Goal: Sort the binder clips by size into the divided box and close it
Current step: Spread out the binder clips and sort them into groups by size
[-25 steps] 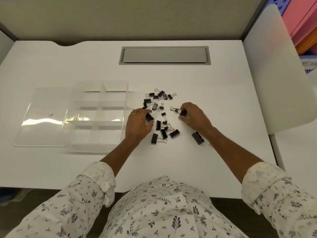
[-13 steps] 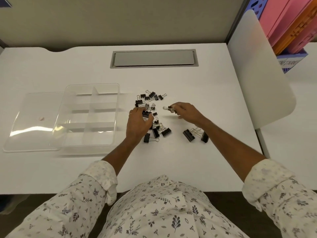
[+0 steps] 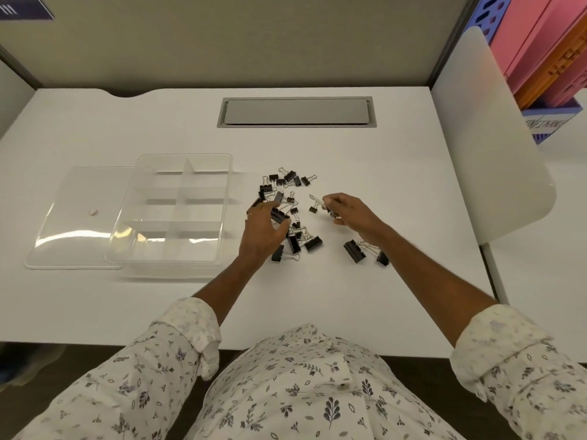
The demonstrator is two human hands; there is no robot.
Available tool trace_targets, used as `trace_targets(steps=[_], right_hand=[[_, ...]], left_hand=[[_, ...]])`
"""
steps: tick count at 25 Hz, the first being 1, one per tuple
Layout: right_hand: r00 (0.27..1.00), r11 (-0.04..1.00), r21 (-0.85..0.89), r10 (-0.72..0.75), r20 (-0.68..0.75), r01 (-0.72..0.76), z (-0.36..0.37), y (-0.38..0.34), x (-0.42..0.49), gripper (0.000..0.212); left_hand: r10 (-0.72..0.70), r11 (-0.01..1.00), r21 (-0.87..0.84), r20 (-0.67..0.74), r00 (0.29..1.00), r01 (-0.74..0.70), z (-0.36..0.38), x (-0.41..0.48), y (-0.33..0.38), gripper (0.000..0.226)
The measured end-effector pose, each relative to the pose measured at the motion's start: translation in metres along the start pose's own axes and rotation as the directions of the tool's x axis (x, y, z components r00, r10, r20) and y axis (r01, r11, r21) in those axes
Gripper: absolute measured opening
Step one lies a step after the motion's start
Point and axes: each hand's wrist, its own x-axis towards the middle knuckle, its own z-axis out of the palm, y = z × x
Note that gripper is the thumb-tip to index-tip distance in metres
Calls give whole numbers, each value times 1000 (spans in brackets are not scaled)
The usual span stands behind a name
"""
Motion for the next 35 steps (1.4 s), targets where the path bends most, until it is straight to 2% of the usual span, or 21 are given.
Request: trace_targets(steps=[2,5,9,11,14,17,20,23,26,28,30,32,35], right_hand=[[993,1000,15,-1,-114,3,-38,16,-26,33],[990,1000,-23,-9,-139,6,-67,28,-40,35],[984,965,-264,-42,-172,-5,-91,40,-52,32],[982,921,-389,-76,-173,3,-103,51,-62,31],[979,880,-474,-118,-167,26,-112,63,-73,33],[978,814,-573,-182,-98,94,-114,69,-74,31],[980,756,-641,-196,-24,135,-112,68,-70,24],[982,722,-671,-185,47,169,-108,64,-63,19],[976,708,-674,-197,98,210,-103,60,-58,28],[971,698,-682,-226,81,219,-101,58,-55,46],[963,674,-707,-266,42,217,-97,60,-52,57],[959,674,-715,-283,-14,189,-93,62,-52,59],[972,702,-703,-226,-69,114,-85,66,-58,57]], left_hand=[[108,994,-36,134,985,-104,23,0,24,53],[152,988,-63,236,960,-141,35,4,35,53],[203,979,-40,346,916,-202,53,5,45,58],[217,975,-50,401,890,-216,68,5,56,60],[228,971,-41,478,848,-237,87,5,72,63],[211,973,-35,524,826,-226,99,7,82,69],[210,974,-40,535,818,-224,103,7,82,70],[242,966,-42,485,840,-254,99,4,74,64],[200,978,-37,409,890,-203,94,-4,68,60],[111,994,-46,380,918,-102,93,-11,68,57],[68,996,-78,392,918,-41,95,-18,69,57],[67,993,-117,409,910,-21,97,-24,70,56],[59,988,-152,423,904,7,97,-28,71,57]])
